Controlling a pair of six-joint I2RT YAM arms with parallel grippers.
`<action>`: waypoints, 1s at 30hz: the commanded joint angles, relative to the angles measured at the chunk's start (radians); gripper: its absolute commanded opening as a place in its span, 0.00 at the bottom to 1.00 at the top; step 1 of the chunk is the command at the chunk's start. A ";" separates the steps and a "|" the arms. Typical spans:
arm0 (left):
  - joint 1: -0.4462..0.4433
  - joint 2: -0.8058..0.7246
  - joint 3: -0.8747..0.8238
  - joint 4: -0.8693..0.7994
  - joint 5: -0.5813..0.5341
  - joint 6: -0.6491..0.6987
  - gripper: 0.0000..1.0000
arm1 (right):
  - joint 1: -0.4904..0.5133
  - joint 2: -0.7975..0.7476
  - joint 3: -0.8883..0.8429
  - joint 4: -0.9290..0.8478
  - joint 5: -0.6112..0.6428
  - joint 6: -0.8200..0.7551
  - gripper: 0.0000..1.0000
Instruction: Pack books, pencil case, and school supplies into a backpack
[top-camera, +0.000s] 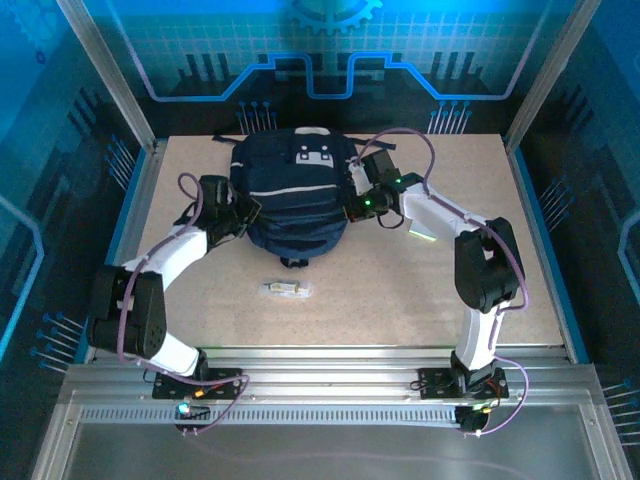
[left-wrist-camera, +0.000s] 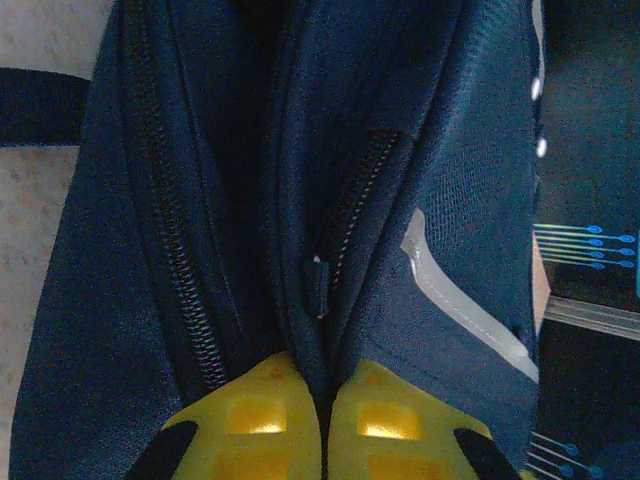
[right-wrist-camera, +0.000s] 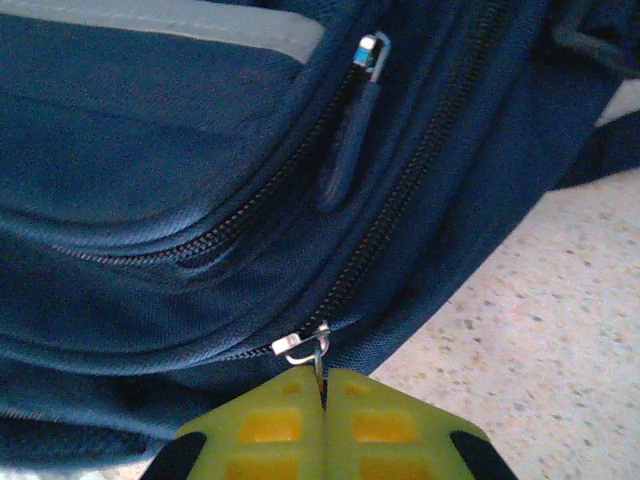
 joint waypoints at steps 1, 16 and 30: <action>0.063 0.081 0.145 0.028 0.008 0.100 0.27 | 0.020 -0.010 -0.002 0.005 -0.047 0.044 0.00; 0.019 -0.203 -0.090 -0.091 -0.015 -0.061 0.89 | 0.202 0.219 0.280 0.051 -0.231 0.137 0.00; -0.134 -0.042 -0.122 0.152 -0.177 -0.256 0.72 | 0.243 0.105 0.117 0.086 -0.291 0.103 0.00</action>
